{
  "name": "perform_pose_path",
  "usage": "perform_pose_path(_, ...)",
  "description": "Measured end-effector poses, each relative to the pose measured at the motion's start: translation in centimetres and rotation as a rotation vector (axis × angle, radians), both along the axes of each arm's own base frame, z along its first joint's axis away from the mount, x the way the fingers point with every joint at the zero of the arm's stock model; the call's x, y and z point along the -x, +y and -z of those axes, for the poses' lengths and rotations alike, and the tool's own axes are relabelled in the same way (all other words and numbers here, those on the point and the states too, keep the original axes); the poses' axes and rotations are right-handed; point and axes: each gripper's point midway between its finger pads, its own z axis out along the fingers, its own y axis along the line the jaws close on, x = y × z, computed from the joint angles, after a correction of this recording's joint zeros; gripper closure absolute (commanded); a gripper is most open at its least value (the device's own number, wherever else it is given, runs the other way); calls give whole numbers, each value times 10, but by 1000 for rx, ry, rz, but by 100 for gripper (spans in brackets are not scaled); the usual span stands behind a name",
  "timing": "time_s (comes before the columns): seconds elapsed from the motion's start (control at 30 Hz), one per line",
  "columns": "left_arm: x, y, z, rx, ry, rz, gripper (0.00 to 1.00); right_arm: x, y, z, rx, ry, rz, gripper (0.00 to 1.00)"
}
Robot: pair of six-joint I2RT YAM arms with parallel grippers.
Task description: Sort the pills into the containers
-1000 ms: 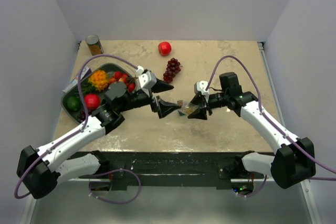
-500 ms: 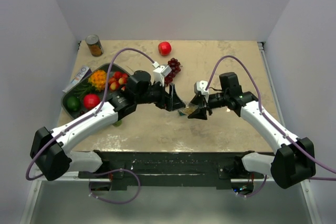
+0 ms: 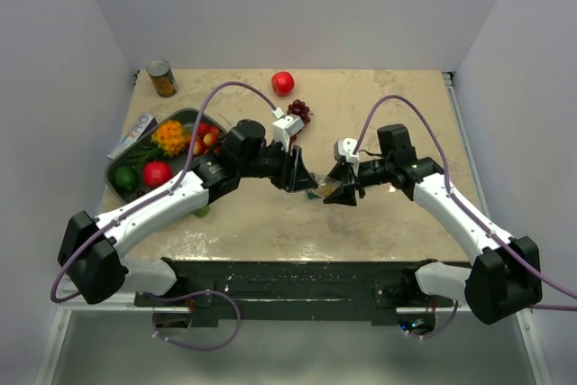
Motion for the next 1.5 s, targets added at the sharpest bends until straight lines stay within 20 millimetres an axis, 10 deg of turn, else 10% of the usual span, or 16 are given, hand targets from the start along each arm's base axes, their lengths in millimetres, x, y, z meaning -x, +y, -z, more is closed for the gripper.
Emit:
perform_pose_path(0.23, 10, -1, 3, 42, -409, 305, 86, 5, -1, 2, 4, 29, -5, 100)
perform_pose_path(0.4, 20, 3, 0, 71, -920, 557, 42, 15, 3, 0, -10, 39, -46, 100)
perform_pose_path(0.47, 18, 0, -2, 80, -1025, 601, 1, 14, 2, -1, -11, 28, -45, 100)
perform_pose_path(0.83, 26, 3, -42, 239, -1077, 534, 0, 1, 0, -2, -3, -17, -9, 100)
perform_pose_path(1.13, -10, 3, -70, 222, -553, 165, 10, 1, 0, -1, 0, -18, -7, 100)
perform_pose_path(1.5, -11, -3, -17, 37, -144, 63, 25, 1, 0, -1, 0, -18, -7, 100)
